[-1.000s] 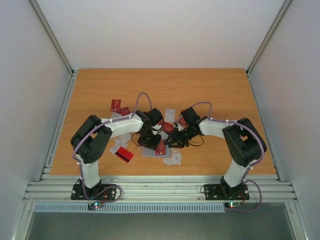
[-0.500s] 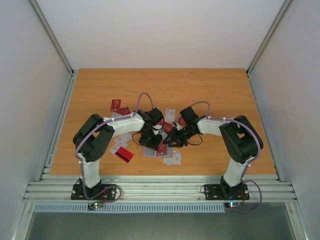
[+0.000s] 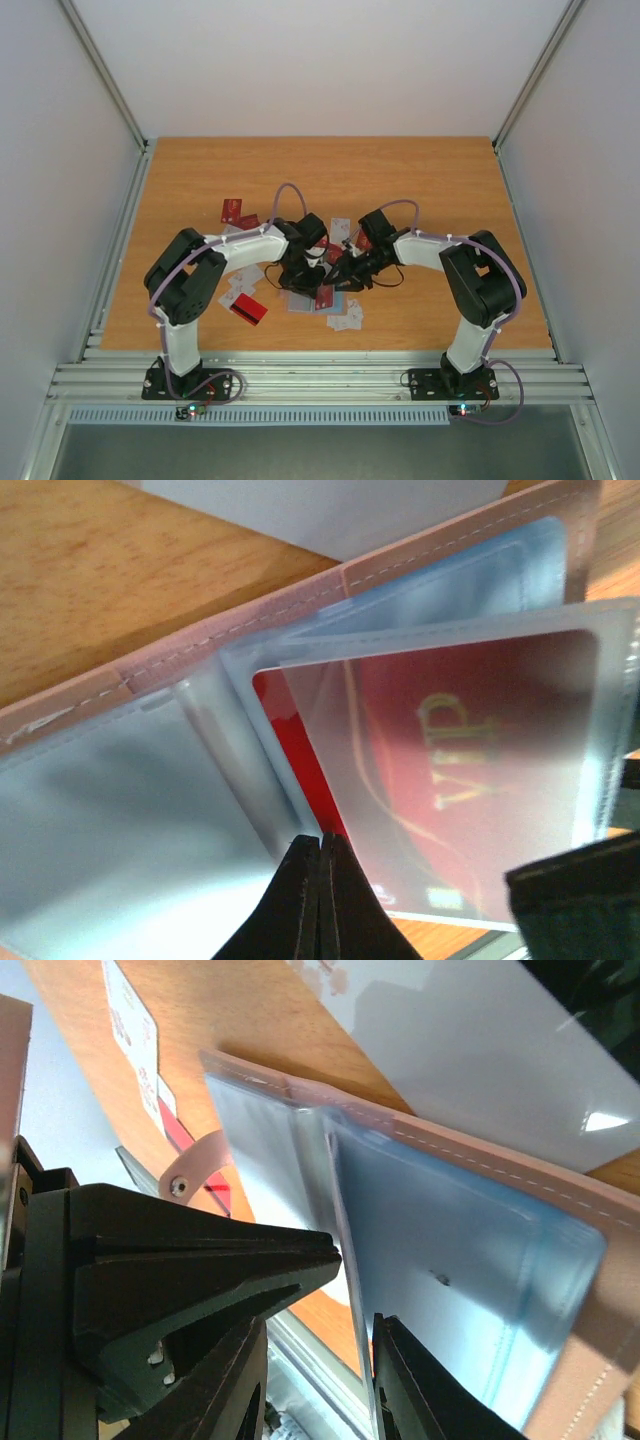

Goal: Put the credit cards into the card holder

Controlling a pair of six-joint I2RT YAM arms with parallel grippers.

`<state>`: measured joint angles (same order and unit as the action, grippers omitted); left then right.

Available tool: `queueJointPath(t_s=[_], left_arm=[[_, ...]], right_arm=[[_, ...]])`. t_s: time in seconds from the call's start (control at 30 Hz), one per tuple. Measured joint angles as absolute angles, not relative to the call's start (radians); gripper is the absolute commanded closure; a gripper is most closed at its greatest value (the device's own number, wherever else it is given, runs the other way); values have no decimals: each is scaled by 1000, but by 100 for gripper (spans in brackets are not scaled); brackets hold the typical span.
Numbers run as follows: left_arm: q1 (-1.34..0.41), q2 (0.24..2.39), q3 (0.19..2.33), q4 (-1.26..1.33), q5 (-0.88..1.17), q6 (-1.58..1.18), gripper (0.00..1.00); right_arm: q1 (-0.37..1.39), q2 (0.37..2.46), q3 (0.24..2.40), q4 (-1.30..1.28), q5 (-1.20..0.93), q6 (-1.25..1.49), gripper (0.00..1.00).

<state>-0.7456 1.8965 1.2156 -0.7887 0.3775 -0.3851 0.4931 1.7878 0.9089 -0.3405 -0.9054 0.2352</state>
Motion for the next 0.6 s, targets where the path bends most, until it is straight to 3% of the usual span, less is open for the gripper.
queueJointPath(t_s=[0.23, 0.6], left_arm=[[-720, 1827, 1213, -796, 374, -403, 100], [-635, 1547, 1060, -821, 324, -449, 99]], right_arm=[[523, 1788, 939, -349, -910, 241, 70], [588, 1824, 1032, -374, -910, 255, 70]])
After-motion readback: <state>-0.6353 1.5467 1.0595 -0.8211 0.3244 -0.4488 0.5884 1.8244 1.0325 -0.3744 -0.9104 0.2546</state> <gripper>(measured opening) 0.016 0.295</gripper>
